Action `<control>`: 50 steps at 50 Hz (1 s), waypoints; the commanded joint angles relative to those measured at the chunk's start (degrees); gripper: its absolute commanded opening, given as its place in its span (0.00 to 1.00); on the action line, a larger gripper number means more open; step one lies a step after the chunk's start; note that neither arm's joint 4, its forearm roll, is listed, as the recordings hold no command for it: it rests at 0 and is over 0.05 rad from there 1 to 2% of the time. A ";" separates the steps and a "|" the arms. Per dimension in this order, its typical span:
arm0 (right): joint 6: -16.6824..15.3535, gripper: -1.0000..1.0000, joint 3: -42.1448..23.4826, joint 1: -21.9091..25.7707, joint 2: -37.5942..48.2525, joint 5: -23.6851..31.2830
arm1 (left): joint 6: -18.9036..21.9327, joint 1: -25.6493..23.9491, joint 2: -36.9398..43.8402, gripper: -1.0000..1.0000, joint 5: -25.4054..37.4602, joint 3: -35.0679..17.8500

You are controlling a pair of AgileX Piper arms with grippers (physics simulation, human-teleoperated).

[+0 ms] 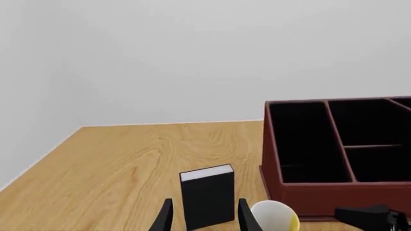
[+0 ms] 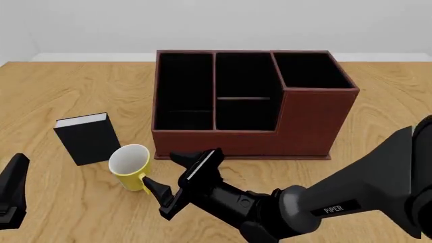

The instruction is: Pick up the yellow and white mug and place it to the right of the caddy.

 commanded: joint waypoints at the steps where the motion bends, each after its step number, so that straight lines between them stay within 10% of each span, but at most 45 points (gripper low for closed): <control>1: 0.24 1.00 -2.13 0.30 2.23 0.63 | -0.14 0.39 0.11 1.00 -0.86 1.15; 50: 2.14 1.00 -7.17 -0.54 10.97 1.27 | -0.62 0.24 0.24 1.00 -1.83 2.70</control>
